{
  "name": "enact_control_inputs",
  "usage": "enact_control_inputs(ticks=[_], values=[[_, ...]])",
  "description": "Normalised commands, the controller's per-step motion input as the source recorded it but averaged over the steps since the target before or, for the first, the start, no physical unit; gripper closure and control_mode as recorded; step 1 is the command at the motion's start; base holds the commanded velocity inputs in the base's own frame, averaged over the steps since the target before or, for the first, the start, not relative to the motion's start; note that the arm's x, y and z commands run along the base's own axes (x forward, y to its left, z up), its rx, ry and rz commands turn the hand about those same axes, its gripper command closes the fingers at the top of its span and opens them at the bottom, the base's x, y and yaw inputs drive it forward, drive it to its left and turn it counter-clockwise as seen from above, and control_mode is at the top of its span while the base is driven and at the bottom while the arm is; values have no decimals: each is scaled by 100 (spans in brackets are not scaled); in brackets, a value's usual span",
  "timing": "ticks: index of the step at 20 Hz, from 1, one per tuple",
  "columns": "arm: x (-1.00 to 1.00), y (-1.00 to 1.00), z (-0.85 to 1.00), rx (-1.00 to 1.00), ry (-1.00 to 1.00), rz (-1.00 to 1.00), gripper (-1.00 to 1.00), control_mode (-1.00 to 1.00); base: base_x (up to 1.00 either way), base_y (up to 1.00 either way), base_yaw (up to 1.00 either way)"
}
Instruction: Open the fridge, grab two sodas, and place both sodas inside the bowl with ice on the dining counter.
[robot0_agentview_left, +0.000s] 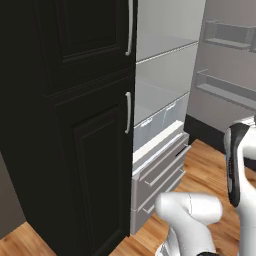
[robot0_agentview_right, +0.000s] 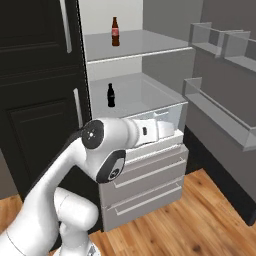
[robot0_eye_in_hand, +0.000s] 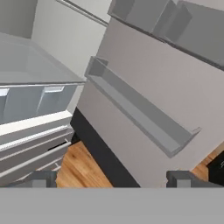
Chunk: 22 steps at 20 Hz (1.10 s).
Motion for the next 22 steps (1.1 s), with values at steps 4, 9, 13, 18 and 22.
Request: enact_control_inputs(ticks=[4, 9, 13, 18, 22], values=[[-10, 78, 0, 0, 0, 3, -100, -100, 0, 0, 0], [-12, 69, -12, -1, 8, 5, -100, -100, 0, 0, 0], [-23, 23, -23, 4, 6, 8, -100, -100, 0, 0, 0], [-16, 4, 13, 13, 11, 11, -100, -100, 0, 0, 0], [-24, 15, 7, 14, 8, 15, -100, -100, 0, 0, 0]])
